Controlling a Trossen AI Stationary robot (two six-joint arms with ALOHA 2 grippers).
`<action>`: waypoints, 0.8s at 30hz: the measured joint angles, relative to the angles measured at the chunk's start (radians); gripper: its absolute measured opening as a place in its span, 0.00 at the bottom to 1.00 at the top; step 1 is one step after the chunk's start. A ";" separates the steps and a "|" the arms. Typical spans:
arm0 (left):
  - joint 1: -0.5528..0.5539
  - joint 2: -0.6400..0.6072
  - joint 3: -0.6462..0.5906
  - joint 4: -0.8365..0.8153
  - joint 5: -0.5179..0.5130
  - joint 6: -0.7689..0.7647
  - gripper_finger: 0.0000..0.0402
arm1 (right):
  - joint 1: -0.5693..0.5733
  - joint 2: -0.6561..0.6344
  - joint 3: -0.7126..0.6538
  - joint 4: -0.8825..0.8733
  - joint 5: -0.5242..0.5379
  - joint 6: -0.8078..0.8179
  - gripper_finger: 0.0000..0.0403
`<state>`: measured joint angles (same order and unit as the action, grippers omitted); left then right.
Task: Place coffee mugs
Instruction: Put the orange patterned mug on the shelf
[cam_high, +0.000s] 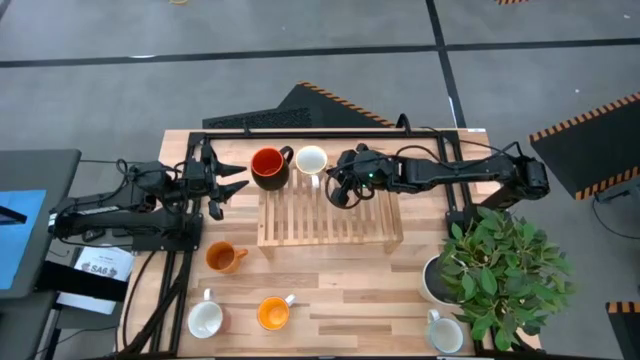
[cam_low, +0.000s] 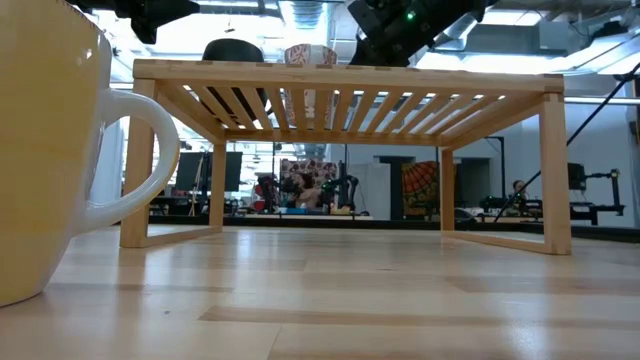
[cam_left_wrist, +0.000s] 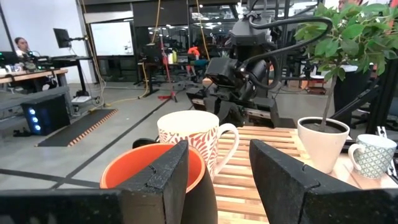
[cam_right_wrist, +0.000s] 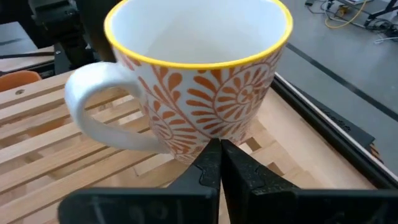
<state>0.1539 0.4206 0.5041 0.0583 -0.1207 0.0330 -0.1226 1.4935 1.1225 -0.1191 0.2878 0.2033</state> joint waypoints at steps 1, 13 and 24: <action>0.000 0.000 0.000 0.000 0.000 0.000 0.39 | 0.000 0.000 0.000 -0.003 0.000 -0.002 0.07; 0.000 0.000 0.000 0.000 -0.028 0.000 0.39 | 0.056 0.001 0.000 -0.070 -0.029 0.000 0.04; 0.000 0.000 0.000 0.000 -0.043 0.000 0.39 | 0.025 0.001 0.000 0.014 -0.032 -0.029 0.04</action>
<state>0.1539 0.4206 0.5041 0.0583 -0.1637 0.0326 -0.0978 1.4940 1.1225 -0.1047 0.2562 0.1741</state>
